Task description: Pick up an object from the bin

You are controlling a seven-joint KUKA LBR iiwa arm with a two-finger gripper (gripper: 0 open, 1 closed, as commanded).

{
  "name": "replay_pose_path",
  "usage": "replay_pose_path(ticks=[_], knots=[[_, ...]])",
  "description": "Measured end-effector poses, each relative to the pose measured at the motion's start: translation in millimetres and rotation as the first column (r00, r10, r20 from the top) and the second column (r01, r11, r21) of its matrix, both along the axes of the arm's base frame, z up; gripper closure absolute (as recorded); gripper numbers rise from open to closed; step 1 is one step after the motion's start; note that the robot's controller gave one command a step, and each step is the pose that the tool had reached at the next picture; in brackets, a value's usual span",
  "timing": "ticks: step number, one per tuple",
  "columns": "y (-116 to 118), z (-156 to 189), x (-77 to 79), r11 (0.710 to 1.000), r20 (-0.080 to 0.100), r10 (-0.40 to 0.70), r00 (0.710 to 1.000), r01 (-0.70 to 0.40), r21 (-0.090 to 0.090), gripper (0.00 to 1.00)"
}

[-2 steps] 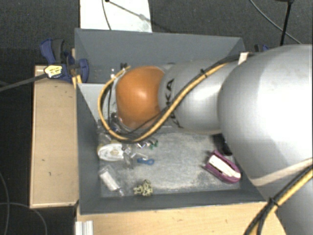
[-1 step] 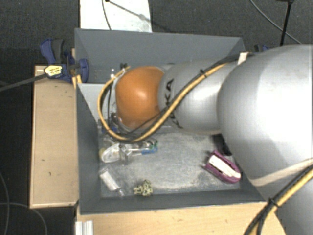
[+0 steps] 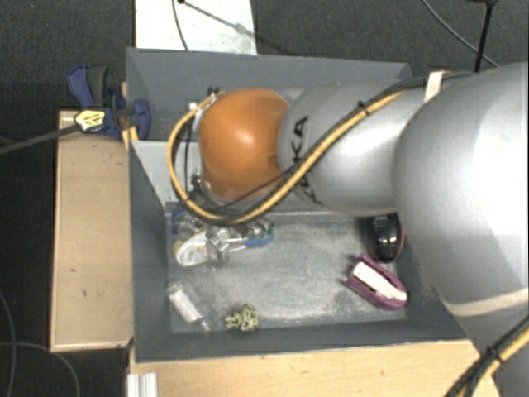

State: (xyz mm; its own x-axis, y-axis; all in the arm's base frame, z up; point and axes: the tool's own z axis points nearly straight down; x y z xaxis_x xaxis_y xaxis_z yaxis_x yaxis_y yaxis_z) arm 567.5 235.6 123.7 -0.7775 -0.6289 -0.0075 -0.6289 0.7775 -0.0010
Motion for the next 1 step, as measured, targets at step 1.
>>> replay_pose_path(ticks=[1], knots=[[0.6, 20.9, 1.2, 1.000, 0.000, -0.005, 1.000, 0.005, 0.000, 1.00]])
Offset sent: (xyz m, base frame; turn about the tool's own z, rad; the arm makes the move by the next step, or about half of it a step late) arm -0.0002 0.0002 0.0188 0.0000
